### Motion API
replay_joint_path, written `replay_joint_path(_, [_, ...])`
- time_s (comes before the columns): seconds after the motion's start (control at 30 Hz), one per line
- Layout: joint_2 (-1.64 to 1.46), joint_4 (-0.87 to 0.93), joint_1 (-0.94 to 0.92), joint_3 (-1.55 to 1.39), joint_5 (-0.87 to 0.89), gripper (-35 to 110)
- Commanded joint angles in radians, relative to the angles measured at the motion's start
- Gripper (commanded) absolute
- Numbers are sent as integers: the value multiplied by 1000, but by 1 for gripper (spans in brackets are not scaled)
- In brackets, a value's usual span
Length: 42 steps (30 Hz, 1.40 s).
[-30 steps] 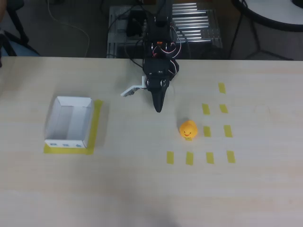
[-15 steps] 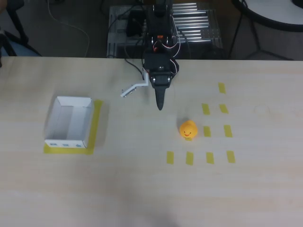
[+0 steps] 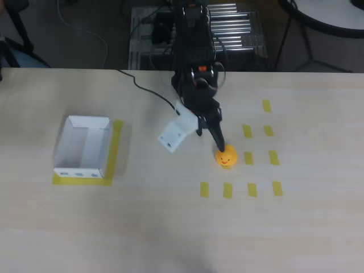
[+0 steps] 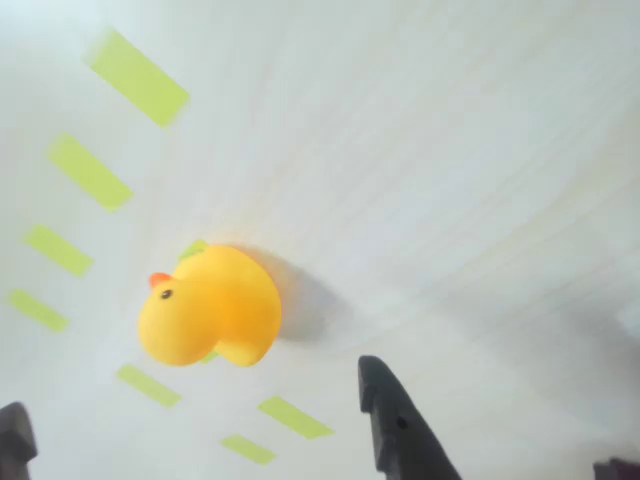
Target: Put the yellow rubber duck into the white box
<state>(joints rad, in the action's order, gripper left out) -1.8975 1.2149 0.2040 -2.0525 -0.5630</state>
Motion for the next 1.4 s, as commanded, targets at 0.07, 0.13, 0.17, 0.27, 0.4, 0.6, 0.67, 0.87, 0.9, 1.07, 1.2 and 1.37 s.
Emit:
replay_joint_path(0.07, [227,77,103,302,71,45])
replay_joint_path(0.13, [293,95,120,370,97,45])
replay_joint_path(0.17, [319,97,126,394,106,44])
replay_joint_path(0.27, [376,92,143,436,115,43])
replay_joint_path(0.4, [414,83,167,456,120,38])
replay_joint_path(0.6, [434,48,206,414,120,18])
replay_joint_path(0.67, [439,25,212,396,126,1])
replay_joint_path(0.87, [442,0,213,388,149,0])
replay_joint_path(0.9, [440,5,210,396,155,0])
replay_joint_path(1.07, [350,97,150,511,230,0])
replay_joint_path(1.2, [103,186,-29,680,299,0])
replay_joint_path(1.37, [-183,135,-457,828,321,0])
